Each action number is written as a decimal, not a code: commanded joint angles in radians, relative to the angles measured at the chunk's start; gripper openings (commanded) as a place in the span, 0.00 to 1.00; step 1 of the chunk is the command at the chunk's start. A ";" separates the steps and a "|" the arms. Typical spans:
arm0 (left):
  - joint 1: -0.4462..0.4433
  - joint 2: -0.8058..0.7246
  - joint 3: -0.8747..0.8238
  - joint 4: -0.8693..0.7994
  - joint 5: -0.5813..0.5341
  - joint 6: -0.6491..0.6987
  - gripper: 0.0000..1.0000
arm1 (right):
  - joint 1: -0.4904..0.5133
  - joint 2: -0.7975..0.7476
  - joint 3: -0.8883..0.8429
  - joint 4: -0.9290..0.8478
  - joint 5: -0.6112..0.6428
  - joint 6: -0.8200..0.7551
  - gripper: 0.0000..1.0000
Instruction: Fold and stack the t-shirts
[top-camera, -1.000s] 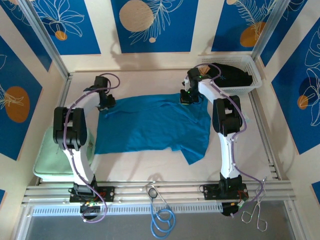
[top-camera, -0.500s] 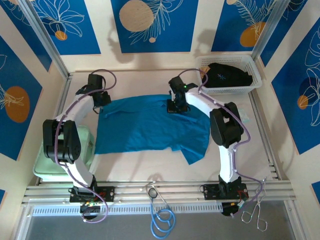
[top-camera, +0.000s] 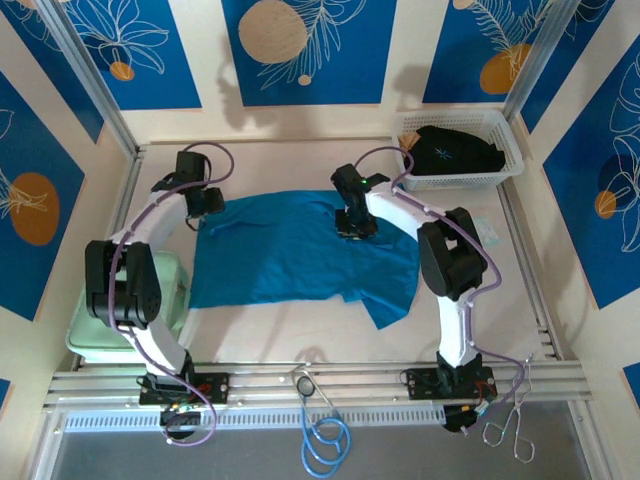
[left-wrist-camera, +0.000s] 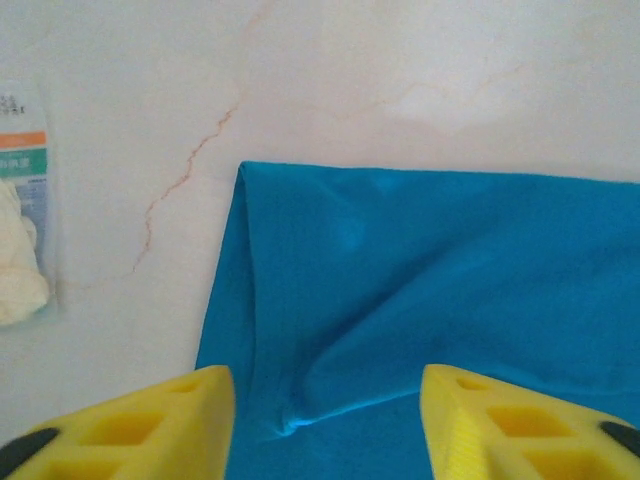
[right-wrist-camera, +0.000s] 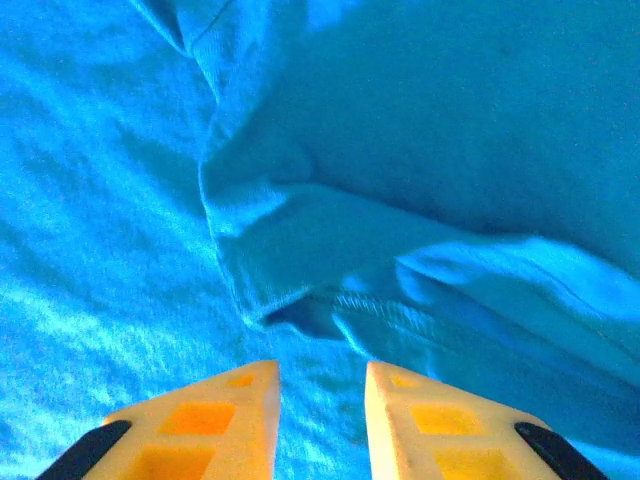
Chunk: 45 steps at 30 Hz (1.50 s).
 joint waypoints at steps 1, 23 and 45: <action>-0.004 -0.074 0.006 -0.064 -0.015 0.009 0.56 | 0.005 -0.133 -0.032 -0.047 0.008 0.014 0.31; -0.060 -0.313 -0.337 -0.274 0.034 -0.184 0.41 | -0.069 -0.645 -0.672 0.005 -0.148 0.116 0.19; -0.066 -0.391 -0.429 -0.305 0.034 -0.178 0.49 | 0.267 -0.476 -0.760 0.009 -0.049 0.320 0.35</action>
